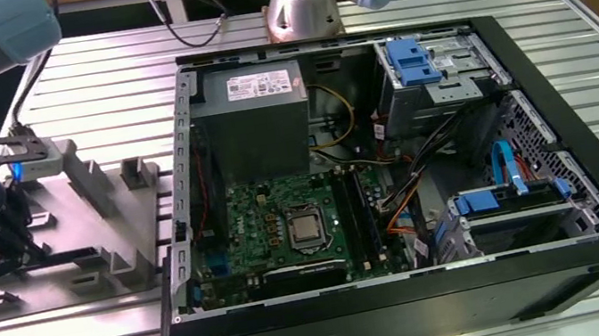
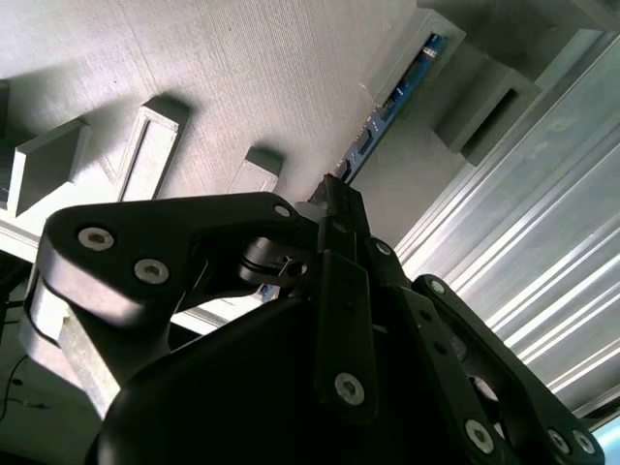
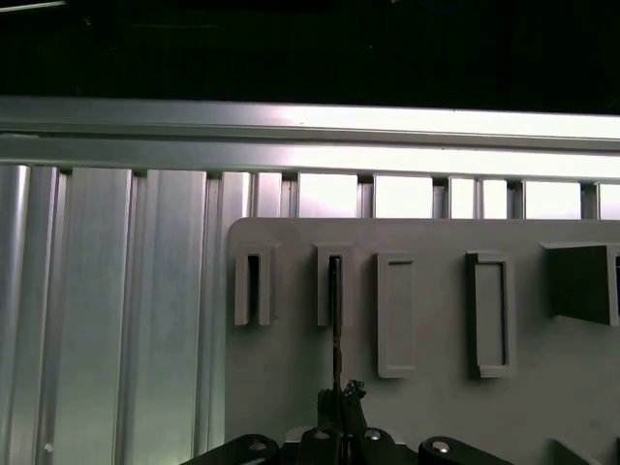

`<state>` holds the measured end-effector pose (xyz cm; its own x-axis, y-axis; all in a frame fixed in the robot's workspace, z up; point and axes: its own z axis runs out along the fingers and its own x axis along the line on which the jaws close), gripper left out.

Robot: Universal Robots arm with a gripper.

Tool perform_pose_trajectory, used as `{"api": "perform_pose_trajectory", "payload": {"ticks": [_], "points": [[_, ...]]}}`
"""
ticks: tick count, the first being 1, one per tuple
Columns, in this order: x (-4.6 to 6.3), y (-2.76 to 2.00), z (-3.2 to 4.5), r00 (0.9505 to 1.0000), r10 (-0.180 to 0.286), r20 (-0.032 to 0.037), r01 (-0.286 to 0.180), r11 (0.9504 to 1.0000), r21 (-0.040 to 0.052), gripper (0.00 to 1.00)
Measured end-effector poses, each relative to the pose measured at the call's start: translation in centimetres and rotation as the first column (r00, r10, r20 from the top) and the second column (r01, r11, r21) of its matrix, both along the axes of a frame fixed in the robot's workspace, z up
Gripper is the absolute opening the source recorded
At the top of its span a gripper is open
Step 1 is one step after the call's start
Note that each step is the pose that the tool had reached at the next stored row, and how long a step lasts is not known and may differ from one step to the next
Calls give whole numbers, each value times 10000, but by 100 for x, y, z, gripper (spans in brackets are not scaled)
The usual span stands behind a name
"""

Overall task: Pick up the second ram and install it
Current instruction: 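Pick up the second ram and move it above second insertion slot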

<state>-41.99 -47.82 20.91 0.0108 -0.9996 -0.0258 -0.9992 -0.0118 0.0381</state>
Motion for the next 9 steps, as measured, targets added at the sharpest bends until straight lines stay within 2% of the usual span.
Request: {"api": "perform_pose_trajectory", "payload": {"ticks": [9], "points": [[0,0,3,10000,0,-1,0,10000,-1,11]]}}
